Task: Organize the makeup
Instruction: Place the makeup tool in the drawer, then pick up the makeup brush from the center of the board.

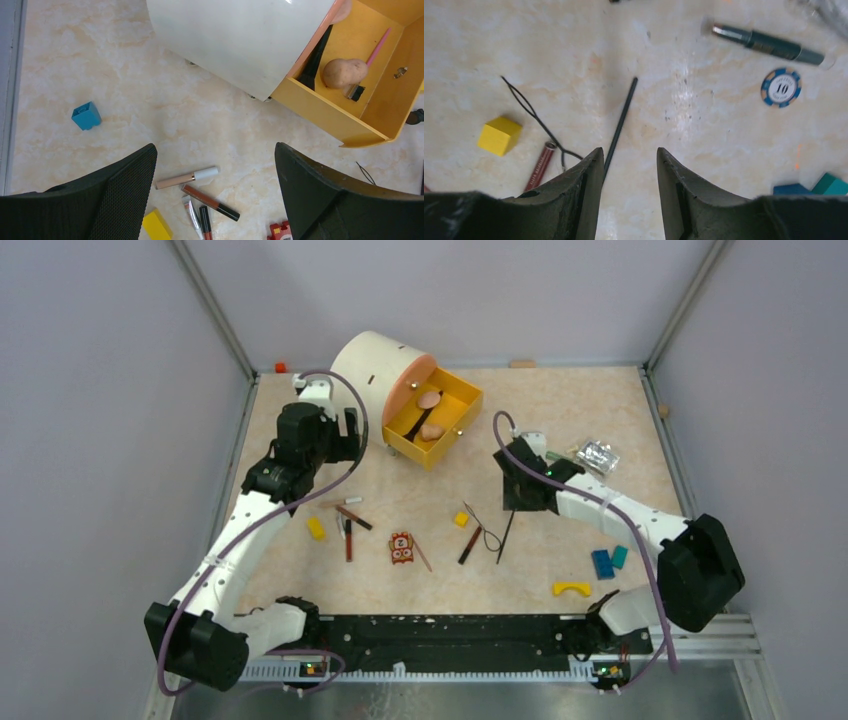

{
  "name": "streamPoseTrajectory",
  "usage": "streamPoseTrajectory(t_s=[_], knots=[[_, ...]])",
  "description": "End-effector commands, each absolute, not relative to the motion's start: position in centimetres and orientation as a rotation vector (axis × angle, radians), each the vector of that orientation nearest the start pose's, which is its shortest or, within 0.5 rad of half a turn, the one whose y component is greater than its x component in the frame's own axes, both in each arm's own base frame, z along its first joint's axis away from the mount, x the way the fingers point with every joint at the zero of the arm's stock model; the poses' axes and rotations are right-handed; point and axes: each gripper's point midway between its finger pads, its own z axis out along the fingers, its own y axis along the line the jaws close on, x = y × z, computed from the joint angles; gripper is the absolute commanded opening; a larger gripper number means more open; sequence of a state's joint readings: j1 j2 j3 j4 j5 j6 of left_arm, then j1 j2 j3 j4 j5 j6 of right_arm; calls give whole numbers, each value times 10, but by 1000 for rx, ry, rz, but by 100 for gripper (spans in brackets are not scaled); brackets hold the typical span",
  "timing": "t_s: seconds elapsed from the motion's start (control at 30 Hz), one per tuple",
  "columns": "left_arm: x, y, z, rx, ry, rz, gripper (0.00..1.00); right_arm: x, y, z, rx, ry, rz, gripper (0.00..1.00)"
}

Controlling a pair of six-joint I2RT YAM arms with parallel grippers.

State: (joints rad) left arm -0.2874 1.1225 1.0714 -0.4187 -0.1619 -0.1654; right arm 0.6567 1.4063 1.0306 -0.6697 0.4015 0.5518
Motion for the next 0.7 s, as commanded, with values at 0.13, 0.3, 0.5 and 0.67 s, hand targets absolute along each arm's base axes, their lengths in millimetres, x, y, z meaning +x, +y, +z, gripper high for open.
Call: streamPoseTrajectory(t_s=[0.13,0.3,0.5,0.67], knots=[[350,-86,259,46,1993,-163,92,257,177,73,217,2590,171,42],[349,-85,261,47,1987,-164,92,253,183,53,184,2636,106,41],[349,-86,261,50,1986,-167,93,253,173,35,164,2656,-40,37],[349,-86,261,51,1987,-169,93,250,175,21,158,2686,-35,35]])
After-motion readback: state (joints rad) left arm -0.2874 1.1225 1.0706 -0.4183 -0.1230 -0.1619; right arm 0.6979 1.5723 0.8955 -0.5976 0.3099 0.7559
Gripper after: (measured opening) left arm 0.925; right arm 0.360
